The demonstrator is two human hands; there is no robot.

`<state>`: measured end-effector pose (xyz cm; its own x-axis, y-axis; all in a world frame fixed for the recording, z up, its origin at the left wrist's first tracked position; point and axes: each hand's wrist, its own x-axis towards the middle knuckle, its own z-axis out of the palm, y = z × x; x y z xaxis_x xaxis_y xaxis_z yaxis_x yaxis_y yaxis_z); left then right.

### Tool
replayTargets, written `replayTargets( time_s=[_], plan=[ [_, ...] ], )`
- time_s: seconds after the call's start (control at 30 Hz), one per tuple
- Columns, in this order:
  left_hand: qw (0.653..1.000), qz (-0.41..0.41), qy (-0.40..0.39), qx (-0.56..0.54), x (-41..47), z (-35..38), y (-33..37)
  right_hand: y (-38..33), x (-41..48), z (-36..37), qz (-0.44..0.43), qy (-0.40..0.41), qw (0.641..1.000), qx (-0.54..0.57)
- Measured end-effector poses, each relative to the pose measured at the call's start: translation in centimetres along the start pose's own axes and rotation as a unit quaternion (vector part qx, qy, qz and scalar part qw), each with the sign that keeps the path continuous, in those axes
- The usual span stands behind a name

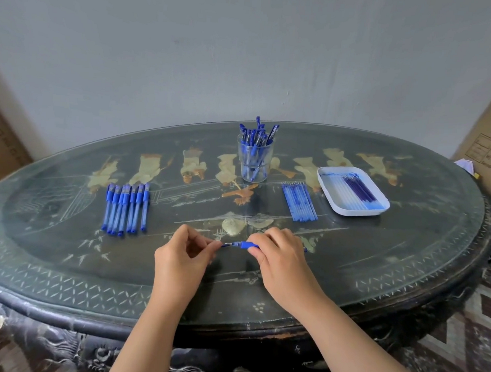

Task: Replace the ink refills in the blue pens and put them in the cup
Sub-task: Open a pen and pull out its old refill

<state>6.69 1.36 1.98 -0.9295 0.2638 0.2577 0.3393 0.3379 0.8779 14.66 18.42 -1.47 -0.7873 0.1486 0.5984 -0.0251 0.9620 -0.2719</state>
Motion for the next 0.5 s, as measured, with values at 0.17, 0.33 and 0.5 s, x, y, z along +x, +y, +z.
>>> replayTargets(
  time_s=[0.17,0.33,0.5],
  plan=[
    [0.996,0.032,-0.029,0.081,0.3,0.9,-0.5,-0.1,0.0,0.1,-0.007,-0.001,1.000,-0.014],
    [0.992,0.057,-0.041,0.105,0.5,1.1,-1.0,-0.1,0.0,0.1,-0.011,0.008,1.000,-0.016],
    [0.998,0.020,-0.021,0.055,0.3,0.7,-0.4,0.1,0.0,0.1,-0.011,0.011,1.000,-0.011]
  ],
)
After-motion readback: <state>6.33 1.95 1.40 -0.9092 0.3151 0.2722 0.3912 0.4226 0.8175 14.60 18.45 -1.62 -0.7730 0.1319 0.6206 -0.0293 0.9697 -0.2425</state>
